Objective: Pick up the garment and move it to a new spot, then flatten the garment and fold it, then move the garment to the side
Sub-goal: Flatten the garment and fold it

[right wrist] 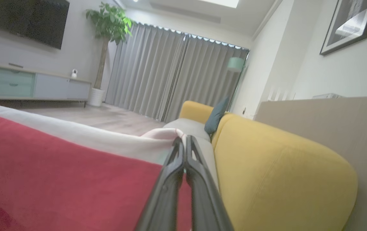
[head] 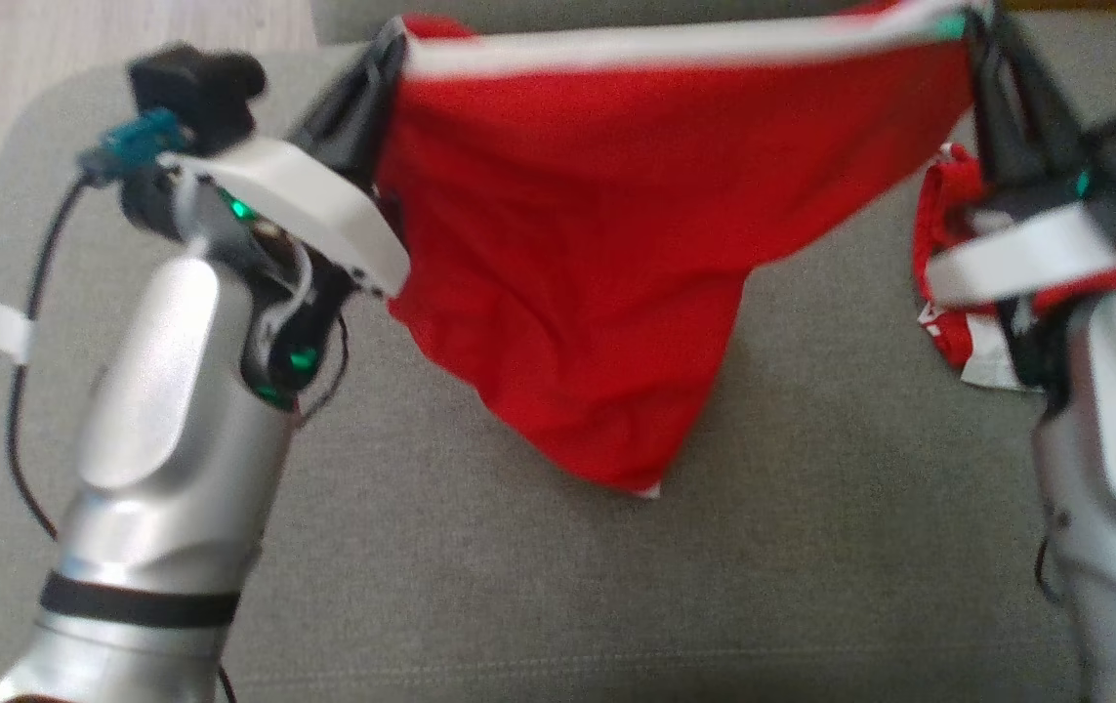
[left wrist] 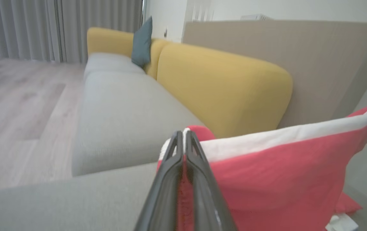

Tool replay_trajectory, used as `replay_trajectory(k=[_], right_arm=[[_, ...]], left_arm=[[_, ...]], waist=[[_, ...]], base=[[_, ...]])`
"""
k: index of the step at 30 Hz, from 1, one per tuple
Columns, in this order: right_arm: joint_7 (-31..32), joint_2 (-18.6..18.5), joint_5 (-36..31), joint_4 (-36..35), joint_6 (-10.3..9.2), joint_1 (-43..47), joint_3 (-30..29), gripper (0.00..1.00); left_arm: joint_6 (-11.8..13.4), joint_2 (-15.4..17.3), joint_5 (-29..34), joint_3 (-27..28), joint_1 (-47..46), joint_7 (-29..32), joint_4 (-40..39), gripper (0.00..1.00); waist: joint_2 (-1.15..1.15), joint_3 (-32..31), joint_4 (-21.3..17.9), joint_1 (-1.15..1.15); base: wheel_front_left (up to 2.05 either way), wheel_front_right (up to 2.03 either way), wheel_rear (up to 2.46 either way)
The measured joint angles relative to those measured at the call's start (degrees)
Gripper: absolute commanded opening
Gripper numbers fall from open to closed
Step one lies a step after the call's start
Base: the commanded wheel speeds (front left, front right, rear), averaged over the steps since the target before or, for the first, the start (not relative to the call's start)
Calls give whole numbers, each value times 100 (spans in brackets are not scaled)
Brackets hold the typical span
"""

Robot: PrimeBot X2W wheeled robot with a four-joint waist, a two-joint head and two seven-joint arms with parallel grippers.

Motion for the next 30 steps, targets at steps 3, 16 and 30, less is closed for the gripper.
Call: replay_trajectory(k=[3, 16, 30], right_arm=[[-10, -41, 236, 165, 0, -536, 15, 0], [233, -35, 772, -177, 0, -171, 111, 0], [1456, -126, 945, -1869, 0, 670, -101, 0]], left_arm=[[133, 40, 144, 119, -181, -331, -355, 0], [374, 257, 282, 67, 527, -364, -1416, 0], [668, 766, 283, 83, 957, 595, -2952, 0]], waist=[[0, -206, -7, 0], [0, -925, -3, 0], [0, -662, 134, 0]], base=[[0, 0, 0], [0, 0, 0], [0, 0, 0]])
